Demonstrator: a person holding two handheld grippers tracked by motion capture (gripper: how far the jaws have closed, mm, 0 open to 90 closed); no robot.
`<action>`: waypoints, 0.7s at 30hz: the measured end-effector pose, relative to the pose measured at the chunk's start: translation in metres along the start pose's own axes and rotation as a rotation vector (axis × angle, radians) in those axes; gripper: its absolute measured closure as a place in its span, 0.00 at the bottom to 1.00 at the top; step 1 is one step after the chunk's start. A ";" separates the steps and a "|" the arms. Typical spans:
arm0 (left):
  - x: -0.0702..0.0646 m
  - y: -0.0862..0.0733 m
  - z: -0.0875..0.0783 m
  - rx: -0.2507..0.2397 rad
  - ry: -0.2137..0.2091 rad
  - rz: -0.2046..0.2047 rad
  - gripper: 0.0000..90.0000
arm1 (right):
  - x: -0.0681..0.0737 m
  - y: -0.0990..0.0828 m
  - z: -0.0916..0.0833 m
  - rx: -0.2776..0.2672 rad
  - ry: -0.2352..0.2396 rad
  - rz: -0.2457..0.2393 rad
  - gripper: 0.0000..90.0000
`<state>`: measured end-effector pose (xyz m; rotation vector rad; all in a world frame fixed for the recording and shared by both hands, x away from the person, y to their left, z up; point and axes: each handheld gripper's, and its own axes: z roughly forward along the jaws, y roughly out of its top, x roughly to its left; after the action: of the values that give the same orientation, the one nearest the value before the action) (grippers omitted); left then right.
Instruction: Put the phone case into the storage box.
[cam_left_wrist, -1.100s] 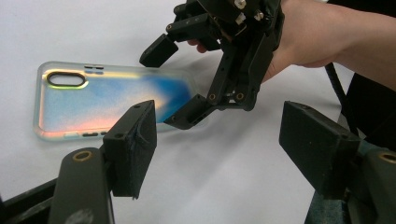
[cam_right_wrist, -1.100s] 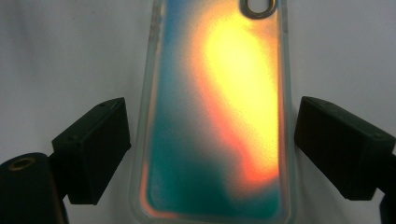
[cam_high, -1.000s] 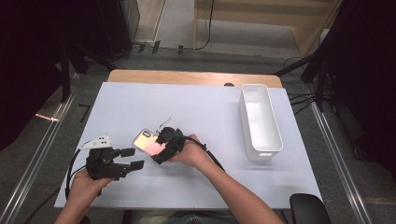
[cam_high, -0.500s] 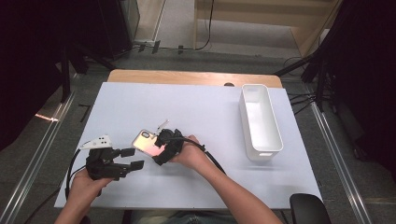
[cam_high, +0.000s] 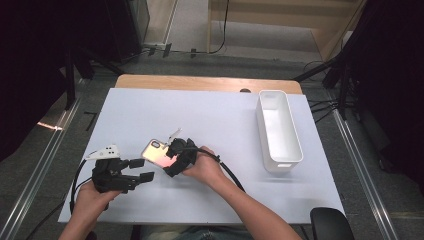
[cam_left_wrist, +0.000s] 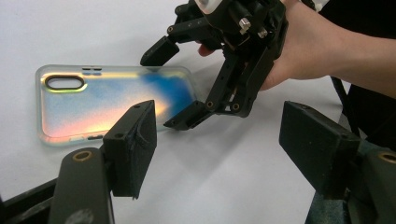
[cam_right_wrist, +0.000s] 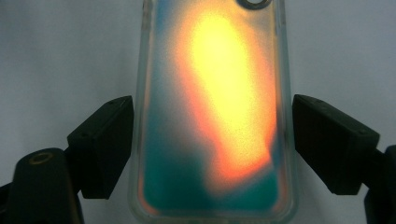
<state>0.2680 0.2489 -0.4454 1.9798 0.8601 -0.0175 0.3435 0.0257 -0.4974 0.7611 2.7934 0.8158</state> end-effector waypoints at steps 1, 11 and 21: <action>0.000 0.000 0.000 0.000 0.001 0.001 0.30 | 0.001 0.000 0.000 -0.004 -0.008 0.017 0.17; 0.000 0.000 0.000 0.002 0.002 -0.007 0.30 | -0.004 -0.003 -0.002 -0.029 0.032 0.029 0.17; 0.001 0.000 -0.001 -0.003 -0.002 -0.010 0.30 | -0.016 -0.003 -0.013 -0.094 0.117 0.112 0.17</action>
<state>0.2686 0.2500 -0.4454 1.9726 0.8679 -0.0244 0.3529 0.0096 -0.4882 0.8874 2.8094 1.0355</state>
